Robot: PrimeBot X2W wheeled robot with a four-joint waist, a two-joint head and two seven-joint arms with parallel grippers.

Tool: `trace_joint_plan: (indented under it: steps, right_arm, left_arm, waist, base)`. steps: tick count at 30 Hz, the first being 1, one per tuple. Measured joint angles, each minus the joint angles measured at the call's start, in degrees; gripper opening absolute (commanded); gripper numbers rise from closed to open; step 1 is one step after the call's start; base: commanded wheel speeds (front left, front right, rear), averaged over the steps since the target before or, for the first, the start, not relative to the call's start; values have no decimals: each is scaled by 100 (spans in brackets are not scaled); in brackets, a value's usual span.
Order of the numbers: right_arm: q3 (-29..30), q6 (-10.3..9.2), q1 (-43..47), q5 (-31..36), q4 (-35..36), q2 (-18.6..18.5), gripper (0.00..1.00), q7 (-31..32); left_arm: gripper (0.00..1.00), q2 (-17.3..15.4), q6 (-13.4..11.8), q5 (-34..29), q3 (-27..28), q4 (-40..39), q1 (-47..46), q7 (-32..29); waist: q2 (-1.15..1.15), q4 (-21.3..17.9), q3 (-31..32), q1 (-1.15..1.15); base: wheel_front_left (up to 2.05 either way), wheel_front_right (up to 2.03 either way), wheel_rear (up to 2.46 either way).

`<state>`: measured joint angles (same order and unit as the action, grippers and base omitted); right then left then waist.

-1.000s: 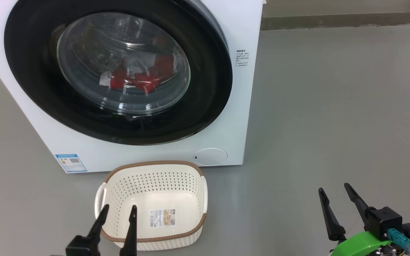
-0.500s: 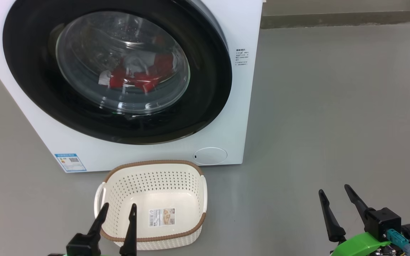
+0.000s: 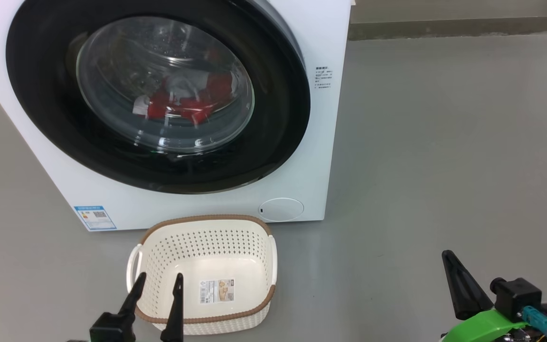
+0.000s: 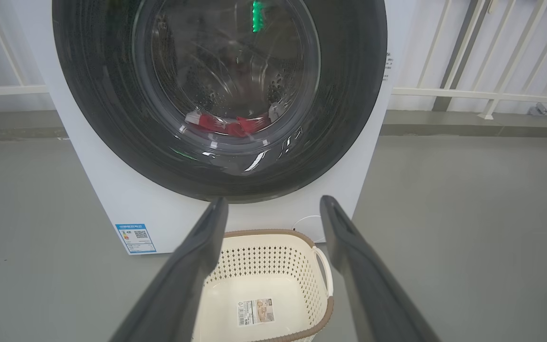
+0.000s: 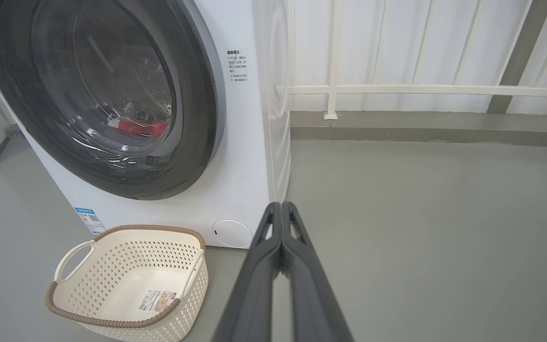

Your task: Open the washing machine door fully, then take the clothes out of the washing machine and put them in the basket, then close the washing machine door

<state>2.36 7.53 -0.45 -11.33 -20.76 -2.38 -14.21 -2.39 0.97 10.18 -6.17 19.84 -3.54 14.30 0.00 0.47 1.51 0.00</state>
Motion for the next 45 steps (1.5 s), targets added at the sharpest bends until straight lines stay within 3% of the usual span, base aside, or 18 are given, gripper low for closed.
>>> trace_joint_plan:
  steps: [6, 13, 17, 24, 33, 45]
  right_arm:
    - [-88, 0, -13, -1132, -53, 0, 0, 0]
    - [-283, 0, -443, -3441, -187, 2, 0, 15]
    - [-292, 0, -728, -4754, -212, -3, 0, 322]
    - [-69, -1, -1305, -6362, -406, -12, 0, 1038]
    - [158, -1, -2281, -7319, -909, -167, 0, 1736]
    - [120, -8, -3637, -7587, -1641, -468, 0, 2407]
  left_arm:
    - [100, 0, 0, 15, -11, 1, -15, 0]
    - [100, 1, 1, 15, -19, -14, -36, 0]
    - [100, 1, 1, 15, -43, -52, -59, 0]
    - [100, 3, 7, 53, -112, -144, -184, 0]
    - [100, 7, 7, 107, -201, -292, -412, 0]
    - [100, 11, 7, 202, -463, -476, -783, 0]
  waist:
    - [0, 24, -25, 0]
    - [0, 43, -88, 0]
    - [0, 60, -143, 0]
    - [0, 106, -297, 0]
    - [0, 221, -601, 0]
    - [0, 447, -1092, 0]
  base:
    - [0, 0, 0]
    - [0, 0, 0]
    - [0, 0, 0]
    - [0, 0, 0]
    - [0, 0, 0]
    - [0, 0, 0]
